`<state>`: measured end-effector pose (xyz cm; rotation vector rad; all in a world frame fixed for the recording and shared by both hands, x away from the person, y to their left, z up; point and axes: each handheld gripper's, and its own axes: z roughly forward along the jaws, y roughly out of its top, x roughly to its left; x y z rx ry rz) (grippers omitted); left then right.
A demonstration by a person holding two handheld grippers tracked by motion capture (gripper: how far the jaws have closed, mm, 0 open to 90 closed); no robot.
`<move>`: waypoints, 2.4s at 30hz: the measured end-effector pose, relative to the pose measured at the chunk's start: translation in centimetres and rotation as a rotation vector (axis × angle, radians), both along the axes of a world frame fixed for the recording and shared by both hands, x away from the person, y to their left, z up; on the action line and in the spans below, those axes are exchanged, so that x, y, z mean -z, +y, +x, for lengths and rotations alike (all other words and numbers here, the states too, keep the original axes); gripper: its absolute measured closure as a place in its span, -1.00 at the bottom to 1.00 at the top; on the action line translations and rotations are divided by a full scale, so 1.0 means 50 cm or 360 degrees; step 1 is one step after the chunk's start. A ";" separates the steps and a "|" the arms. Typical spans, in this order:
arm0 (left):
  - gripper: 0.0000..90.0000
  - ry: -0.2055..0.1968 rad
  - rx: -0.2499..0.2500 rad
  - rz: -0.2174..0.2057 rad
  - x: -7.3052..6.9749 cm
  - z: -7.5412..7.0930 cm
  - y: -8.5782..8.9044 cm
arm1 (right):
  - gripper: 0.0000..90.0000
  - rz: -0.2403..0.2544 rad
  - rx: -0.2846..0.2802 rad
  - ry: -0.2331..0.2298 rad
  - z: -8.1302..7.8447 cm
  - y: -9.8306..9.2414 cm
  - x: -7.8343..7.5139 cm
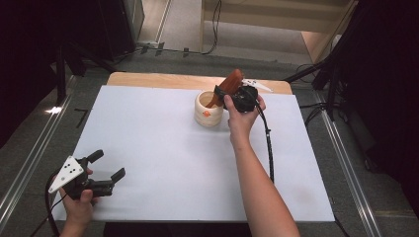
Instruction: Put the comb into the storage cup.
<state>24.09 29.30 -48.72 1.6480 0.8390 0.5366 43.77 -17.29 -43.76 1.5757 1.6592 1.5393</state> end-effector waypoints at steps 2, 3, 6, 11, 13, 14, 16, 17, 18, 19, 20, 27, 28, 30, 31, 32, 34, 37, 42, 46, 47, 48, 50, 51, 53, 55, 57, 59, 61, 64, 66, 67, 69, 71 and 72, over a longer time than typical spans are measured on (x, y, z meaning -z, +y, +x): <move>-1.00 -0.0001 0.0001 0.0002 0.000 0.000 0.000 | -0.84 -0.0040 0.0017 -0.0013 -0.004 0.002 -0.003; -1.00 -0.0001 0.0001 0.0002 0.000 0.000 0.000 | -0.92 -0.0053 0.0012 -0.0018 -0.006 0.001 -0.004; -1.00 -0.0003 0.0004 0.0004 0.000 0.000 0.000 | -1.00 -0.0055 -0.0009 -0.0027 -0.009 -0.001 -0.004; -1.00 -0.0003 0.0004 0.0006 0.000 0.000 -0.001 | -1.00 -0.0078 -0.0013 -0.0036 -0.016 -0.006 -0.007; -1.00 -0.0003 0.0002 0.0009 0.000 0.000 -0.001 | -1.00 -0.0077 -0.0021 -0.0041 -0.018 -0.009 -0.009; -1.00 -0.0003 0.0002 0.0008 0.000 0.000 -0.001 | -1.00 -0.0078 -0.0022 -0.0040 -0.020 -0.011 -0.010; -1.00 -0.0004 0.0000 0.0010 0.000 0.000 -0.002 | -1.00 -0.0082 -0.0023 -0.0047 -0.023 -0.014 -0.014; -1.00 -0.0004 0.0001 0.0010 0.000 0.000 -0.002 | -1.00 -0.0077 -0.0023 -0.0049 -0.025 -0.015 -0.015; -1.00 -0.0004 0.0001 0.0010 0.000 0.000 -0.002 | -1.00 -0.0083 -0.0027 -0.0049 -0.027 -0.016 -0.017; -1.00 -0.0004 0.0002 0.0011 0.000 -0.001 -0.002 | -1.00 -0.0091 -0.0027 -0.0058 -0.029 -0.018 -0.018; -1.00 -0.0003 0.0001 0.0011 0.000 -0.001 -0.002 | -1.00 -0.0093 -0.0028 -0.0055 -0.031 -0.018 -0.019; -1.00 -0.0003 0.0003 0.0016 0.000 -0.001 -0.003 | -1.00 -0.0129 -0.0052 -0.0076 -0.047 -0.025 -0.028; -1.00 -0.0005 0.0005 0.0015 0.000 -0.001 -0.003 | -1.00 -0.0134 -0.0053 -0.0080 -0.050 -0.026 -0.029; -1.00 -0.0005 0.0007 0.0018 0.000 -0.001 -0.003 | -1.00 -0.0157 -0.0061 -0.0088 -0.054 -0.028 -0.031; -1.00 -0.0005 0.0006 0.0019 0.000 -0.001 -0.003 | -1.00 -0.0160 -0.0067 -0.0092 -0.057 -0.029 -0.032; -1.00 -0.0005 0.0006 0.0020 0.000 -0.001 -0.003 | -1.00 -0.0154 -0.0066 -0.0097 -0.060 -0.030 -0.033; -1.00 -0.0006 0.0006 0.0019 0.000 -0.001 -0.003 | -1.00 -0.0147 -0.0081 -0.0107 -0.066 -0.033 -0.035; -1.00 -0.0006 0.0005 0.0020 0.000 -0.001 -0.004 | -1.00 -0.0149 -0.0089 -0.0118 -0.075 -0.037 -0.036; -1.00 -0.0006 0.0005 0.0022 0.000 -0.001 -0.004 | -1.00 -0.0153 -0.0091 -0.0136 -0.089 -0.044 -0.037; -1.00 -0.0007 0.0004 0.0022 0.000 -0.001 -0.004 | -1.00 -0.0159 -0.0094 -0.0146 -0.101 -0.050 -0.037; -1.00 -0.0007 0.0005 0.0023 0.000 -0.001 -0.004 | -1.00 -0.0161 -0.0097 -0.0148 -0.104 -0.052 -0.037; -1.00 -0.0008 0.0006 0.0025 0.000 -0.001 -0.004 | -1.00 -0.0160 -0.0096 -0.0149 -0.107 -0.053 -0.037; -1.00 -0.0009 0.0006 0.0025 0.000 -0.002 -0.005 | -1.00 -0.0173 -0.0097 -0.0158 -0.112 -0.054 -0.037; -1.00 -0.0008 0.0005 0.0025 0.000 -0.002 -0.005 | -1.00 -0.0177 -0.0103 -0.0159 -0.115 -0.055 -0.036; -1.00 -0.0008 0.0005 0.0025 0.000 -0.002 -0.004 | -1.00 -0.0182 -0.0103 -0.0161 -0.121 -0.057 -0.034; -1.00 -0.0008 0.0005 0.0026 0.000 -0.002 -0.005 | -1.00 -0.0187 -0.0107 -0.0164 -0.128 -0.058 -0.031; -1.00 -0.0009 0.0007 0.0027 0.000 -0.002 -0.005 | -1.00 -0.0191 -0.0112 -0.0167 -0.134 -0.060 -0.029; -1.00 -0.0009 0.0007 0.0029 0.000 -0.002 -0.005 | -1.00 -0.0198 -0.0113 -0.0170 -0.141 -0.061 -0.028; -1.00 -0.0009 0.0006 0.0029 0.000 -0.002 -0.005 | -1.00 -0.0194 -0.0118 -0.0179 -0.148 -0.064 -0.027; -1.00 -0.0009 0.0005 0.0030 0.000 -0.002 -0.005 | -1.00 -0.0202 -0.0116 -0.0197 -0.158 -0.068 -0.028; -1.00 -0.0010 0.0006 0.0033 0.000 -0.002 -0.005 | -1.00 -0.0206 -0.0125 -0.0207 -0.164 -0.069 -0.030; -1.00 -0.0010 0.0006 0.0033 0.000 -0.002 -0.005 | -1.00 -0.0213 -0.0129 -0.0212 -0.168 -0.070 -0.030; -1.00 -0.0011 0.0008 0.0032 0.000 -0.002 -0.005 | -1.00 -0.0219 -0.0134 -0.0221 -0.174 -0.072 -0.032; -1.00 -0.0011 0.0007 0.0032 0.000 -0.002 -0.005 | -1.00 -0.0228 -0.0134 -0.0230 -0.181 -0.073 -0.034; -1.00 -0.0011 0.0007 0.0032 0.000 -0.002 -0.005 | -1.00 -0.0223 -0.0138 -0.0233 -0.184 -0.075 -0.034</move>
